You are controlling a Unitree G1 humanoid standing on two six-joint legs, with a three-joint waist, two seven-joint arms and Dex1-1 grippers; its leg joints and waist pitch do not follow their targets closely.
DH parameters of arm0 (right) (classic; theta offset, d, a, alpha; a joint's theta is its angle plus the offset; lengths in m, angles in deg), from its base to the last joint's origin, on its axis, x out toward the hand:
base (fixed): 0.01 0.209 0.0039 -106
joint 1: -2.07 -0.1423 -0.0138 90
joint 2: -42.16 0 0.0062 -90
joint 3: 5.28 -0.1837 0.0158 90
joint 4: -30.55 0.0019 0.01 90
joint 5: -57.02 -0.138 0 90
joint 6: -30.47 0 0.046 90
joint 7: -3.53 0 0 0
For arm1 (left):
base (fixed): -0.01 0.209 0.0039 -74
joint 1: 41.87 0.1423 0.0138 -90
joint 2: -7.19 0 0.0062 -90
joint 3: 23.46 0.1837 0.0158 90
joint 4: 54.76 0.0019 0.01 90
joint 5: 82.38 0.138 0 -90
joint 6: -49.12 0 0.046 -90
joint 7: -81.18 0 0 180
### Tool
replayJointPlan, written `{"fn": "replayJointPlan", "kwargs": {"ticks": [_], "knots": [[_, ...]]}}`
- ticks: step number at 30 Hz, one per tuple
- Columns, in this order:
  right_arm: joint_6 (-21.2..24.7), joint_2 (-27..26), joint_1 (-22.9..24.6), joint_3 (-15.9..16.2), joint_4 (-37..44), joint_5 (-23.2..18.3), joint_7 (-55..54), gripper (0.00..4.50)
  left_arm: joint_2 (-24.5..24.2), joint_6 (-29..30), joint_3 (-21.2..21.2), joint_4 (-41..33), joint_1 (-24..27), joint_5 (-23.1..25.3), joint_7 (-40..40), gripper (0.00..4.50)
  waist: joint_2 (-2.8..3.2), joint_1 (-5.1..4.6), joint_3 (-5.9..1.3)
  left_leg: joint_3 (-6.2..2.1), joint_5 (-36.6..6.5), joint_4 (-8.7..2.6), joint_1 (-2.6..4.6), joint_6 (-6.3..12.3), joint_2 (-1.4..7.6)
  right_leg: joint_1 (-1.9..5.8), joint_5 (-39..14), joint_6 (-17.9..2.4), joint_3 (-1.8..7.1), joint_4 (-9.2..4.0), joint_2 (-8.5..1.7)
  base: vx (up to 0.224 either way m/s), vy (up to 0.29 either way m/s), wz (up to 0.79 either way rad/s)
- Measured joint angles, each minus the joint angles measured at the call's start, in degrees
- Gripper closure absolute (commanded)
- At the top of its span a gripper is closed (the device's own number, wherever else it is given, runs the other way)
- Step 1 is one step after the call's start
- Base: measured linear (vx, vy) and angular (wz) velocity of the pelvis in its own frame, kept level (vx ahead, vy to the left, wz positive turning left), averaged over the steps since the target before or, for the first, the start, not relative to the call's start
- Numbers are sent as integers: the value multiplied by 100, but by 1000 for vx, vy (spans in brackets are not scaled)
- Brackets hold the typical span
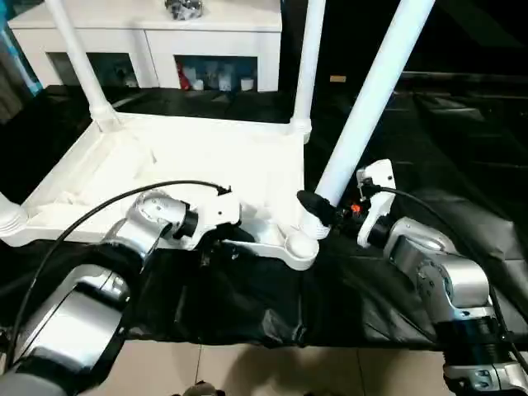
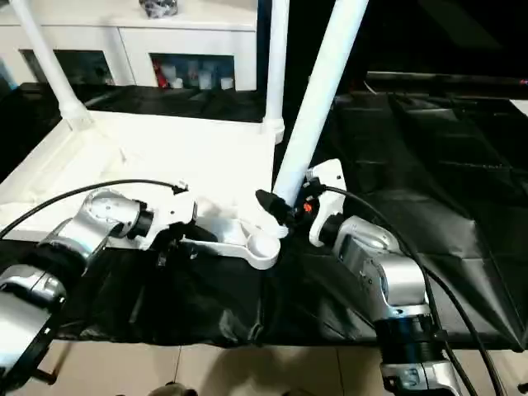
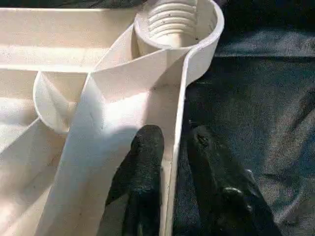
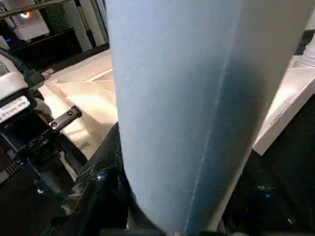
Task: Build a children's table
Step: Insert table leg to table base
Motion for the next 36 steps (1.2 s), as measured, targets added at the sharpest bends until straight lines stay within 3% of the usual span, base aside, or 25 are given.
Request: {"fn": "replayJointPlan", "kwargs": {"ticks": [8, 10, 15, 19, 27, 36], "knots": [[8, 34, 53, 99, 57, 45, 0, 259, 55, -272, 3, 350, -158, 224, 29, 417, 20, -15, 3, 0, 0, 0, 0, 0, 0, 0, 0, 0, 0, -1, 0, 0, 0, 0], [8, 33, 60, 113, 57, 47, -2, 259, 88, -320, 2, 420, -194, 264, 25, 448, 20, -25, 3, 0, -1, 0, -1, 1, 0, 0, 0, -1, 1, -2, 0, 0, 0, 0], [7, 34, 59, 129, 57, 48, -1, 259, 127, -348, -64, 497, -207, 311, 50, 450, 21, -55, 3, 1, -1, -2, 0, 2, 0, -1, 0, -1, 0, -3, 1, 0, 0, 0], [-44, 42, 55, 237, 48, 180, -6, 259, 215, -25, -179, 545, -247, 312, 32, 450, 21, -73, 2, 1, -1, -1, 2, 1, 0, 0, 0, -1, 1, -2, 0, 0, 0, 0], [-618, 197, -221, 566, -548, 825, -82, 259, 661, 757, -392, 162, -99, 300, -782, 450, 22, -97, -2, 3, -1, 0, 4, 2, -2, 3, 0, -2, 1, -3, -2, 0, 0, 0], [-1173, 96, -520, 541, -1365, 919, -41, 259, 654, 916, -466, -371, 219, 325, -975, 450, 9, -136, -8, 3, -1, 0, 6, 3, -3, 8, 0, -1, 1, -4, -5, 0, 0, 0]]}}
